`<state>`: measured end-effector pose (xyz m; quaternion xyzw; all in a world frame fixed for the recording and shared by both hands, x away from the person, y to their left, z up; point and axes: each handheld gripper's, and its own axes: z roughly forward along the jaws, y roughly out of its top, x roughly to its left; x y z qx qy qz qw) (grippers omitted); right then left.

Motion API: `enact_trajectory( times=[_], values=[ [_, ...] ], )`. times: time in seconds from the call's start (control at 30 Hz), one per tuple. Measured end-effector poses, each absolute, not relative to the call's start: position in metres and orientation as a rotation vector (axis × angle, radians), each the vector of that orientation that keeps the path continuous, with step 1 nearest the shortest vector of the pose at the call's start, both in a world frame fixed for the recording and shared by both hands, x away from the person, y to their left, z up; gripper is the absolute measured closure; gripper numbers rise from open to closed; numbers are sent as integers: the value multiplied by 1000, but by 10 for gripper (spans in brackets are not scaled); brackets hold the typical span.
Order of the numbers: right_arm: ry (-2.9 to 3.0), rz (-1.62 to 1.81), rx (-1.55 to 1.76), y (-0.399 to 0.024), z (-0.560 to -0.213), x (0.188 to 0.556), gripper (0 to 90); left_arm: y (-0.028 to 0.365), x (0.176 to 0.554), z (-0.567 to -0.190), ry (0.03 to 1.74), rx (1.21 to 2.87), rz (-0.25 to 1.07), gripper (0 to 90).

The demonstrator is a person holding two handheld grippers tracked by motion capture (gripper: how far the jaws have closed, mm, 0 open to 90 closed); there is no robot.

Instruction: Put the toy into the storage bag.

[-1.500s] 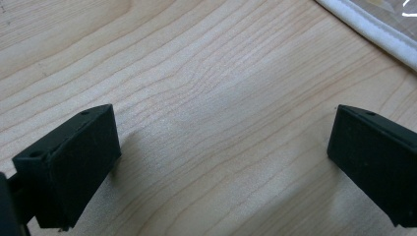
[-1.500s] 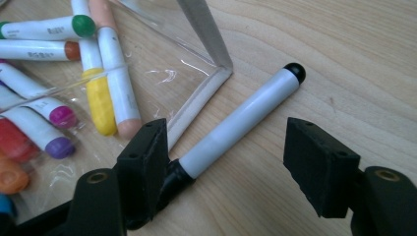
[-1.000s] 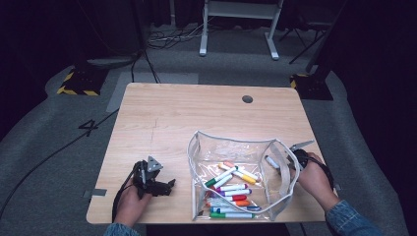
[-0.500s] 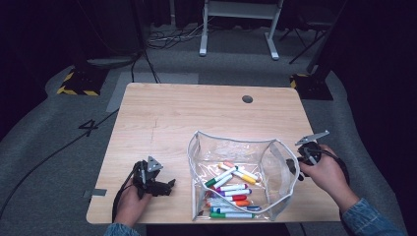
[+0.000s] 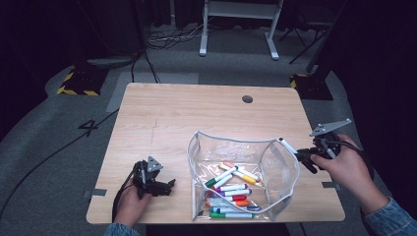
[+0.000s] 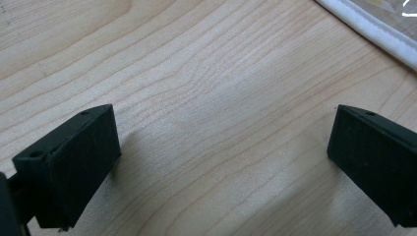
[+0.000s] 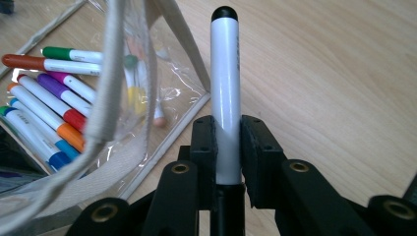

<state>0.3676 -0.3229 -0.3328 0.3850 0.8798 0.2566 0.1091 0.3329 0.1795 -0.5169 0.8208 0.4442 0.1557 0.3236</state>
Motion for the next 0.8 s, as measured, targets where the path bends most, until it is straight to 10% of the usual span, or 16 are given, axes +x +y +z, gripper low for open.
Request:
enact_trajectory(
  times=[0.8],
  values=[
    [2693,861,799,-255,-274,331,770,180,334,-517,1160,2157,421,0]
  ],
)
